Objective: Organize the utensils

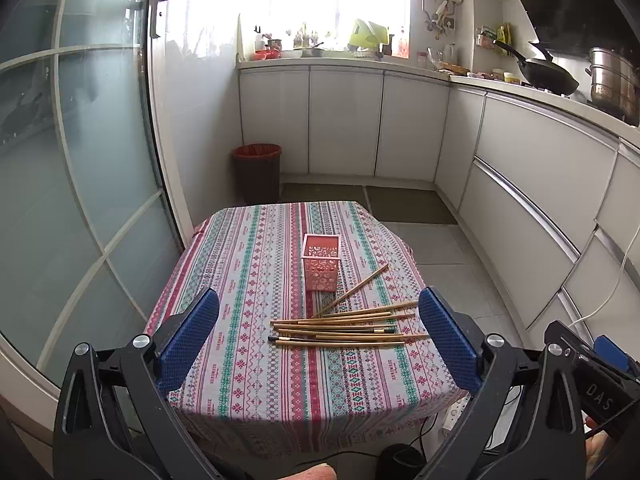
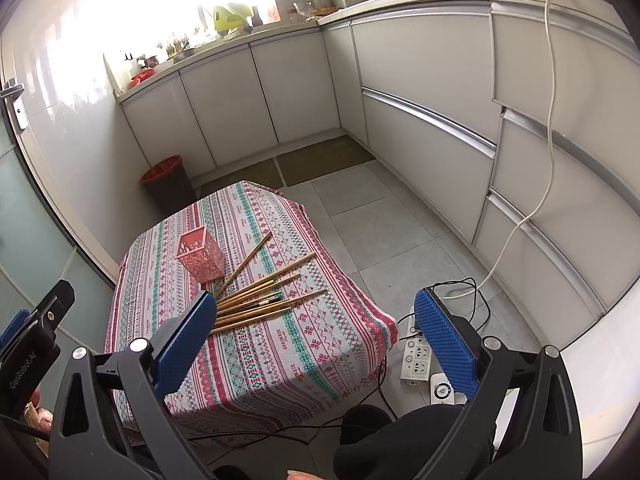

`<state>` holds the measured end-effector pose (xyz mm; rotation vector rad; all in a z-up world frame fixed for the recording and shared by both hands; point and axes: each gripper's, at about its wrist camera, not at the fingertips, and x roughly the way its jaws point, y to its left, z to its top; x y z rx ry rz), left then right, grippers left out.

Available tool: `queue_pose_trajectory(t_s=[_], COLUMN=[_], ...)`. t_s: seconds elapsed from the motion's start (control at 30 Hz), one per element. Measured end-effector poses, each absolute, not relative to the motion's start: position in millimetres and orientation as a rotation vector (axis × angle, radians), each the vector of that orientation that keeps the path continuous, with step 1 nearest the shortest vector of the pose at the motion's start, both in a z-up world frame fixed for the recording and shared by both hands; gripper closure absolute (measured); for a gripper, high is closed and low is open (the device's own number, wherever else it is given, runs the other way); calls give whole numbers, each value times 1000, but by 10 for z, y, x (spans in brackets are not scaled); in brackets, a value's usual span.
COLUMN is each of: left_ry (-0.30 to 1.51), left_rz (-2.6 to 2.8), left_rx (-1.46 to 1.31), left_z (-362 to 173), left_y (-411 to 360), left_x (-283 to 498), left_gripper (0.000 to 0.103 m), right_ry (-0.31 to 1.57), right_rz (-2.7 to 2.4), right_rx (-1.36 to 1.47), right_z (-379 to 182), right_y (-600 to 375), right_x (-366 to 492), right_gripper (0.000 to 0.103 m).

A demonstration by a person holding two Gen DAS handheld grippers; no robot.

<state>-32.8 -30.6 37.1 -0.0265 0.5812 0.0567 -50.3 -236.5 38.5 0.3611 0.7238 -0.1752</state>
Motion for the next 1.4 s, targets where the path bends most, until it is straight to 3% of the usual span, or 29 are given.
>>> queue_pose_trajectory(t_s=[0.4,0.73,1.03,1.2,1.27,1.4], left_ry=[719,972,1327,1386,1400,1441], left_rz=[60,-407,-509,-457,-447,-416], left_rx=[5,-37,269,436,456,470], left_z=[55,-197,-1175,-1660,-1774,-1998], left_y=[-344,-827,-1750,-1883,-1897,-1916], left_x=[189,1630,2923,3242,3362,3550], left_gripper=[7,7,7,8,10,30], right_ry=[832,999,1157,1228,1243,1289], right_rz=[-177,-152,-236,-228,-205,-164], right_rx=[414,706,697,631,615,678], right_z=[69,-597,-1206,-1399,-1444,-1564], right_y=[-2457,-2860,-3013,-2912,-2856,-2864], right_x=[-209,515,1131,1281,1302,1296], right_gripper=[7,7,7,7,7,7])
